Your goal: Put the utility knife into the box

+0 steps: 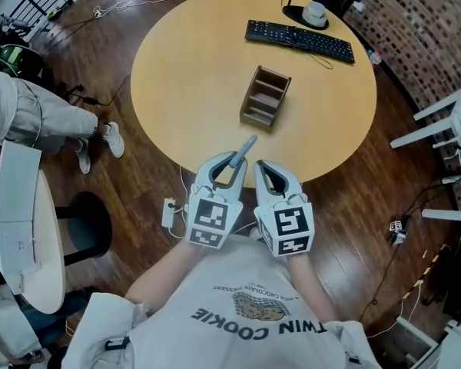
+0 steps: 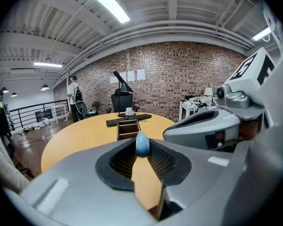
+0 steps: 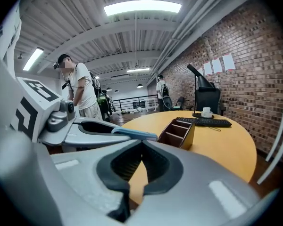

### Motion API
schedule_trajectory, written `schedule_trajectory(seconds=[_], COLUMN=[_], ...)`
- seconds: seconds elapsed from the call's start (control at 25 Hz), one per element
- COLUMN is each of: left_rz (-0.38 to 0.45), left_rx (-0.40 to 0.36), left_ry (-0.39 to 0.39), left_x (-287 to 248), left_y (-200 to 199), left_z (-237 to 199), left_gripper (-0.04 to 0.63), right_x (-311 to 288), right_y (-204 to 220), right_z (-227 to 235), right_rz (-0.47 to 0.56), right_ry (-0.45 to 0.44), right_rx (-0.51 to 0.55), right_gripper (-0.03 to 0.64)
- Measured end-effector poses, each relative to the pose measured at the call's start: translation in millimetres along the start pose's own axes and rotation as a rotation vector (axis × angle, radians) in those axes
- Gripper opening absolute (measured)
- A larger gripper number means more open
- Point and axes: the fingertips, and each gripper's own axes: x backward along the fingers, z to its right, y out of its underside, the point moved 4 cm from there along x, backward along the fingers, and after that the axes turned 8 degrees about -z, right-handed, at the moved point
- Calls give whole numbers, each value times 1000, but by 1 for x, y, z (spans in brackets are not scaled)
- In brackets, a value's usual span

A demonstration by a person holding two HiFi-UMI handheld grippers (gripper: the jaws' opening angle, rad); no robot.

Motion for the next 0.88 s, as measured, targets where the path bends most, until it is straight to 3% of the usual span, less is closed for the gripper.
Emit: schedule_trajectory(seconds=[0.2, 0.88], left_rz=[-58, -178], left_rx=[-117, -764], left_ry=[43, 187], left_x=[-26, -110], left_y=[-1, -7], left_z=[-27, -54], left_gripper=[71, 71], right_x=[-24, -64], right_y=[-10, -29], right_z=[8, 39], right_rz=[-12, -12], right_ry=[61, 254], right_rx=[-21, -87], right_gripper=[-2, -2])
